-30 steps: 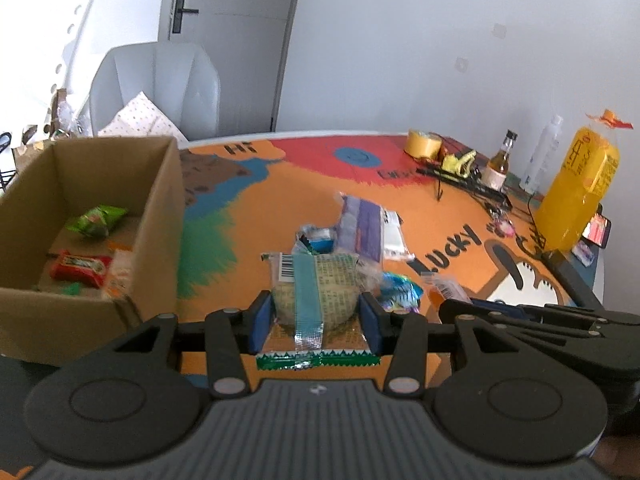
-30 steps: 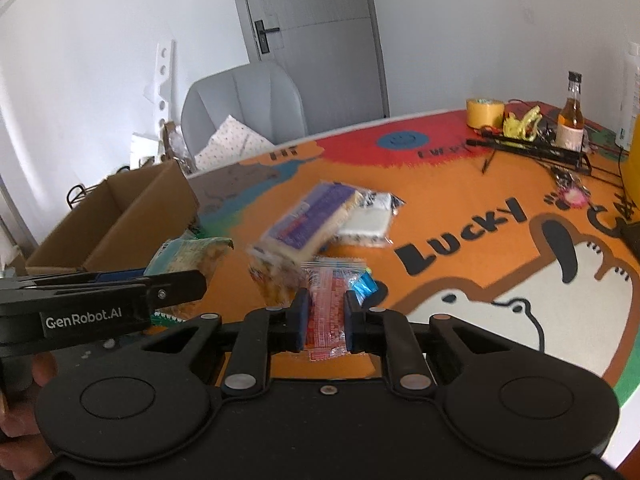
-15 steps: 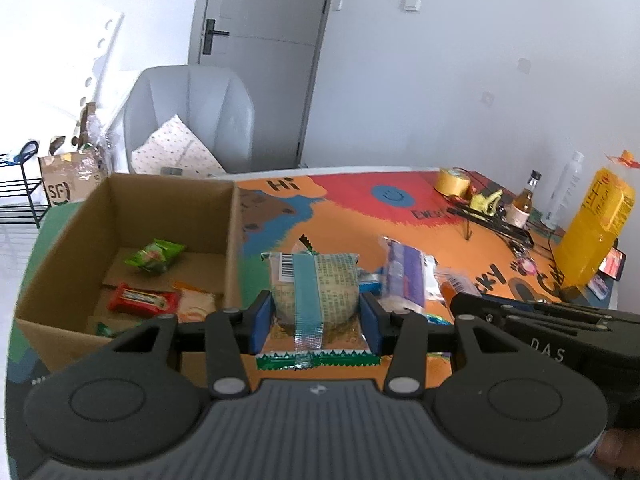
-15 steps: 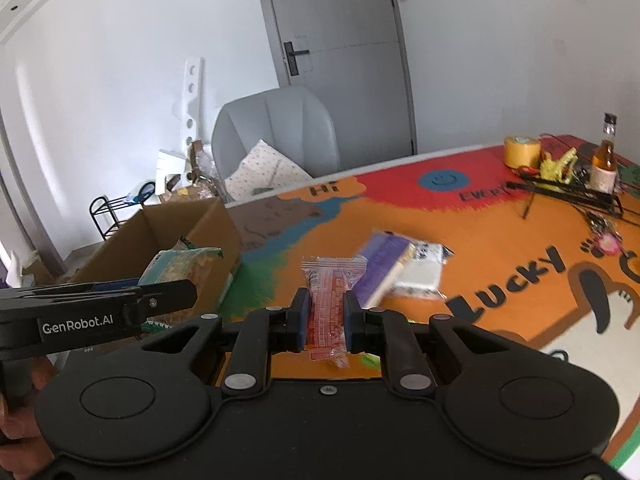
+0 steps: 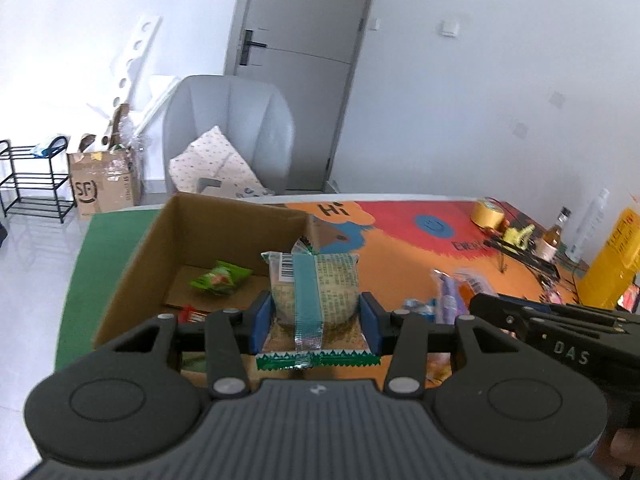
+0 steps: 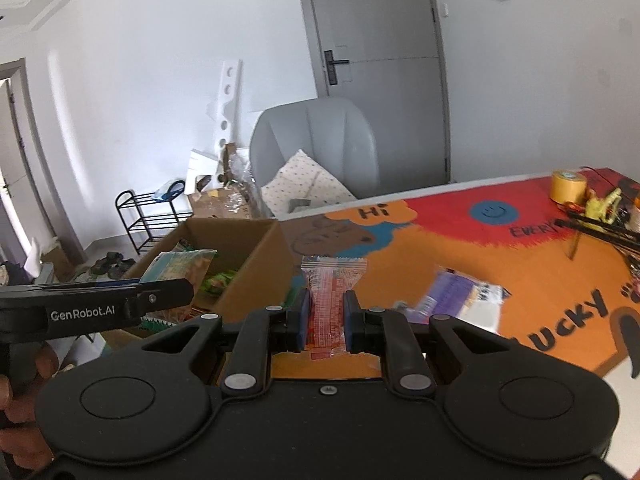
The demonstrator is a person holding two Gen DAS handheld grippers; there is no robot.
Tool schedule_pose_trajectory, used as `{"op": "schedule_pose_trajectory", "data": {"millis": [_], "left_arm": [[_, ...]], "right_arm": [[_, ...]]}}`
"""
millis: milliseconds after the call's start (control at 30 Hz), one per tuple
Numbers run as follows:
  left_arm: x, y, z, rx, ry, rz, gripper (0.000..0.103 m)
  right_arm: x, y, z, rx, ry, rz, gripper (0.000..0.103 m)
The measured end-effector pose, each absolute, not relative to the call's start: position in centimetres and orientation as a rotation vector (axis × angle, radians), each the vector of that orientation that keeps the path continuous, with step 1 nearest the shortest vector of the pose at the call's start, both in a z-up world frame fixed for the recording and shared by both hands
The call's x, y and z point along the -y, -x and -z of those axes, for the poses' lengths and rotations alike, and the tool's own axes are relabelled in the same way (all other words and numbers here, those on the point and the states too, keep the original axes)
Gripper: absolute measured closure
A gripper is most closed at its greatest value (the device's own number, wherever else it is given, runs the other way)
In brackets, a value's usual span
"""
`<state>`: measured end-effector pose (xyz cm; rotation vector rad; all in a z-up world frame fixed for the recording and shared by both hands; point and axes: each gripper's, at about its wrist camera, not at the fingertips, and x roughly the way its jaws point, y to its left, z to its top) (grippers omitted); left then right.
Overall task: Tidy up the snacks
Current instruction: 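Carry the pastry and red pack over the box and open both grippers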
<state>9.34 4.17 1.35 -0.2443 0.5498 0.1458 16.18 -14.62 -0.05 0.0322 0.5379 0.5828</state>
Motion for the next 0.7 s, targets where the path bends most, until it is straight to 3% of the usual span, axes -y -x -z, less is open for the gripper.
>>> {"op": "schedule_pose_trajectory", "data": {"millis": [533,700], "left_arm": [[-10.5,-9.6,-1.0,-0.559,0.305,-0.213,0.057],[-11.9,-9.4,-0.7,-0.567,0.331,-0.244,0.050]], "right_arm": [[8.5,-16.8,-1.1,-0.527,0.026,-0.654,0.087],[6.5,-17.2,-1.2,-0.529,0.034,-0.678,0.087]]}}
